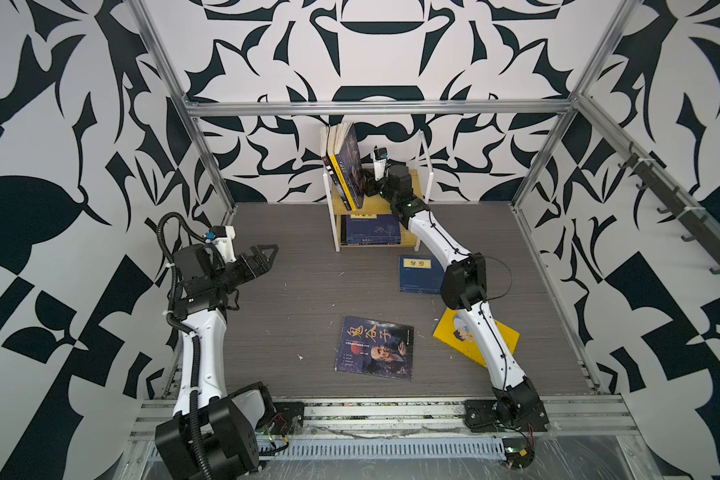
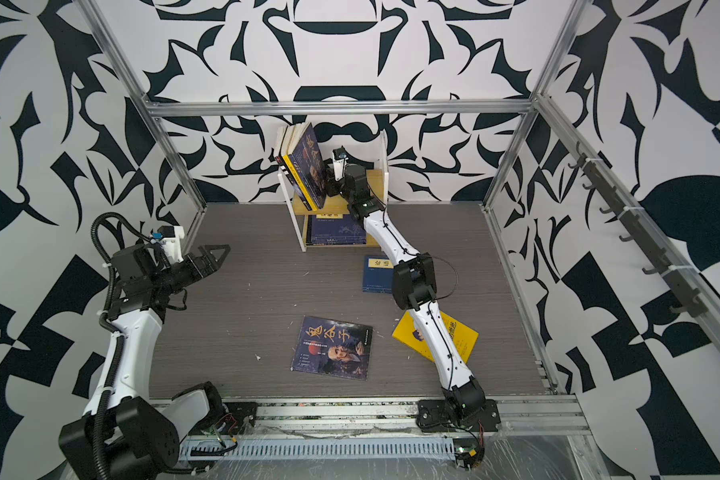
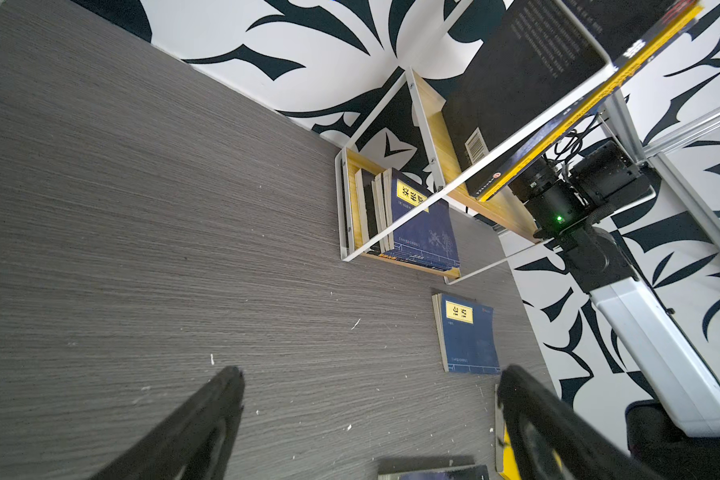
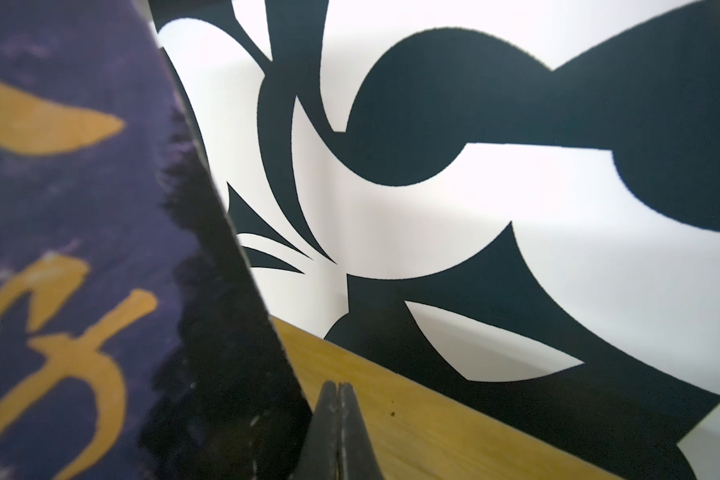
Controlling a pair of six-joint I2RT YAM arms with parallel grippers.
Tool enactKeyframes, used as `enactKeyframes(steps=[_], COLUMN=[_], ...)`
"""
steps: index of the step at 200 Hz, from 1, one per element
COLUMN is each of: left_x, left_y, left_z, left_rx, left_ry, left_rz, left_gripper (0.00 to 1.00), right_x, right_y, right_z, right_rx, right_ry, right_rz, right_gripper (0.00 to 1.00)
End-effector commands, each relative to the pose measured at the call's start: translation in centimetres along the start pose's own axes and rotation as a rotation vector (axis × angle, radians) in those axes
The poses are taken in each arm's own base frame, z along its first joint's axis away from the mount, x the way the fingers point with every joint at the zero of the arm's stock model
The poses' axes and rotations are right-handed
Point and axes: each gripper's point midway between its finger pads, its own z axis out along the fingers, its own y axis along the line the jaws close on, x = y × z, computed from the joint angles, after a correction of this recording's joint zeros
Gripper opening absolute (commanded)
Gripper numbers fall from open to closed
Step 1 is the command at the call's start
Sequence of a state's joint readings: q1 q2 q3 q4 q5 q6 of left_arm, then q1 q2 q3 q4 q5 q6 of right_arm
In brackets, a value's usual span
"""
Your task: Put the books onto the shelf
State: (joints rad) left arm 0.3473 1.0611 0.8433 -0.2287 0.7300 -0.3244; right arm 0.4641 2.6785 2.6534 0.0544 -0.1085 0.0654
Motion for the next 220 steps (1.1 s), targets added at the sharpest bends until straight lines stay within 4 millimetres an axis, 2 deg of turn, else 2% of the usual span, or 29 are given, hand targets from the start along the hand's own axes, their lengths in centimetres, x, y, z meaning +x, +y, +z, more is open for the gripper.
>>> enactKeyframes(steps=[1,5,20,24,26,30,75,112,133,153,155,158,179,183,203,220], left_x=[0.3,0.4,1.2,1.4,1.5,1.8,4.8,8.2,9.2,9.5,9.9,10.0,10.4,10.5,12.1,13.7], left_y=[-1.5,-1.6,-2.2,-2.4,-2.6,-2.8,-3.8,-3.6,-3.4,-3.2,-2.7,-2.5,-2.0,-2.0,-2.5,-3.3], left_z=[0.0,0.0,0.5,0.6,0.6,0.8,2.2,3.8,4.8,5.3,5.7,5.9,6.8,7.0,7.8,8.2], left_rx=[0.031,0.031,0.042,0.045,0.049,0.054,0.09,0.093,0.093,0.094,0.088,0.084,0.076,0.078,0.098,0.121], left_ry=[0.03,0.039,0.082,0.093,0.099,0.112,0.225,0.366,0.418,0.443,0.462,0.471,0.504,0.51,0.577,0.636], left_rz=[0.044,0.048,0.068,0.076,0.078,0.083,0.104,0.107,0.097,0.084,0.067,0.059,0.037,0.037,0.046,0.06], left_gripper=[1.0,1.0,1.0,1.0,1.0,1.0,0.99,0.98,0.96,0.93,0.93,0.92,0.89,0.89,0.88,0.88], right_x=[-7.4,-6.5,-8.4,-8.0,-9.2,-10.0,-14.2,-14.6,-13.0,-10.4,-10.2,-9.7,-5.3,-5.0,-0.9,2.0], right_y=[0.2,0.1,0.1,0.0,0.1,0.1,0.7,1.4,2.1,3.2,3.3,3.6,4.8,5.1,6.6,7.4], right_z=[-2.8,-2.7,-4.0,-4.0,-4.6,-5.2,-10.4,-16.5,-20.1,-23.4,-23.6,-24.2,-26.9,-27.5,-30.3,-32.5], right_rx=[0.008,0.012,0.028,0.033,0.034,0.037,0.057,0.056,0.041,-0.011,-0.014,-0.031,-0.096,-0.109,-0.179,-0.201], right_ry=[-0.096,-0.072,-0.086,-0.078,-0.092,-0.103,-0.136,-0.127,-0.081,-0.018,-0.014,0.001,0.11,0.119,0.204,0.282], right_rz=[-0.042,-0.043,-0.054,-0.054,-0.057,-0.058,-0.088,-0.094,-0.083,-0.087,-0.089,-0.099,-0.146,-0.157,-0.196,-0.158], right_gripper=[0.0,0.0,0.0,0.0,0.0,0.01,0.09,0.18,0.24,0.35,0.36,0.41,0.58,0.6,0.62,0.62])
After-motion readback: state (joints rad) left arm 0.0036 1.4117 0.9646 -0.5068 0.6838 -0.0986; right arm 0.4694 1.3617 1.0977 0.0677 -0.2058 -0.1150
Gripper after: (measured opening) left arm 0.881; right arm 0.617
